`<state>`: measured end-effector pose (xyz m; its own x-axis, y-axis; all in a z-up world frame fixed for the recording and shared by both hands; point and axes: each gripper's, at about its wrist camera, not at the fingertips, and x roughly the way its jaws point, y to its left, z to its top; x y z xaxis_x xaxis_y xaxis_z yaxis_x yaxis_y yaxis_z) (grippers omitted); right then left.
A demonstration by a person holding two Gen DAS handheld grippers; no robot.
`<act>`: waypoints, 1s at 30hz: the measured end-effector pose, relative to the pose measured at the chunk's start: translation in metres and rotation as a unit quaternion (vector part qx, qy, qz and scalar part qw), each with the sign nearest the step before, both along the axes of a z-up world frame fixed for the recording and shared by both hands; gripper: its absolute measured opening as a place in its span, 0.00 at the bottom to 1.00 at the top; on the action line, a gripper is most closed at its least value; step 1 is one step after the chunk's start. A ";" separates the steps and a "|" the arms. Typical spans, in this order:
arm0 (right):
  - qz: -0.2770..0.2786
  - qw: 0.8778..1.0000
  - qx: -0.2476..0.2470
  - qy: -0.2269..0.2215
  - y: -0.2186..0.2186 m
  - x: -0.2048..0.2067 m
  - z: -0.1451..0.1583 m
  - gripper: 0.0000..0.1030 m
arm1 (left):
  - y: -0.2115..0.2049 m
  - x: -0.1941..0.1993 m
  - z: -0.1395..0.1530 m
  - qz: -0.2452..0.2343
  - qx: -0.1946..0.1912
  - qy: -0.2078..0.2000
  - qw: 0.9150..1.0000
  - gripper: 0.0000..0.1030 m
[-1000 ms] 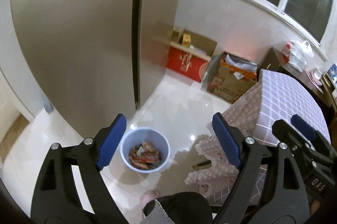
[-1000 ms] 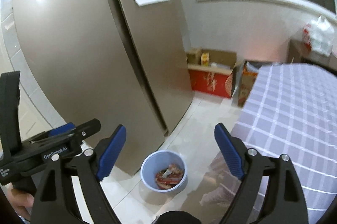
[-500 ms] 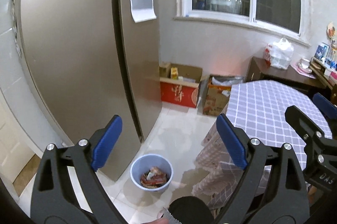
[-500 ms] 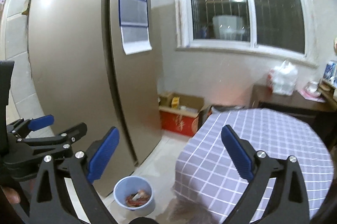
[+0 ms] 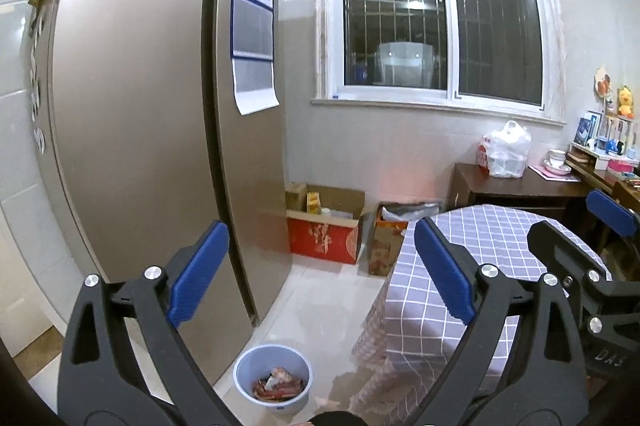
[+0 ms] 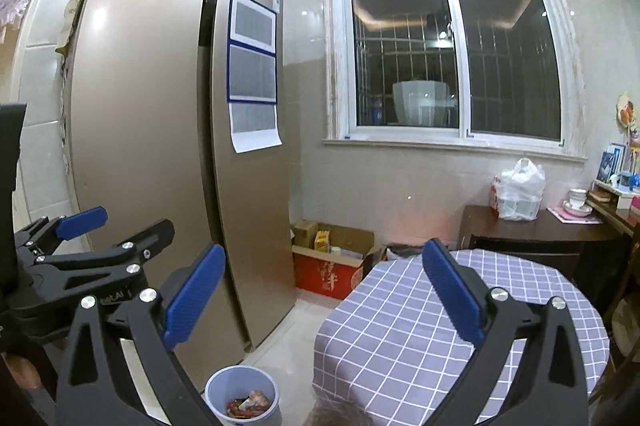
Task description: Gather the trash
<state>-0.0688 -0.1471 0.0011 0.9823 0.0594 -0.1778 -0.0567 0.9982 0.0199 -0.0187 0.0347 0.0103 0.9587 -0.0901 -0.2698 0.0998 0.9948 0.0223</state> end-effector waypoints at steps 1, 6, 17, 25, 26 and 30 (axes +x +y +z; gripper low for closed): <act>0.000 1.000 0.000 -0.003 -0.001 -0.001 0.001 0.95 | -0.001 0.000 0.000 -0.001 0.001 -0.001 1.000 0.90; -0.010 1.000 -0.012 -0.011 -0.001 -0.003 0.001 0.95 | -0.004 -0.001 0.001 -0.002 -0.003 -0.009 1.000 0.90; -0.004 1.000 -0.013 -0.002 -0.002 0.007 -0.003 0.95 | -0.009 0.001 0.002 0.011 0.017 -0.019 1.000 0.89; -0.002 1.000 -0.010 0.002 -0.003 0.011 -0.003 0.95 | -0.010 0.006 -0.001 0.013 0.021 -0.013 1.000 0.89; -0.001 1.000 -0.010 0.004 -0.003 0.012 -0.003 0.95 | -0.010 0.007 -0.001 0.014 0.022 -0.012 1.000 0.89; 0.002 1.000 -0.007 0.008 -0.003 0.016 -0.004 0.95 | -0.010 0.011 -0.001 0.016 0.025 -0.010 0.999 0.90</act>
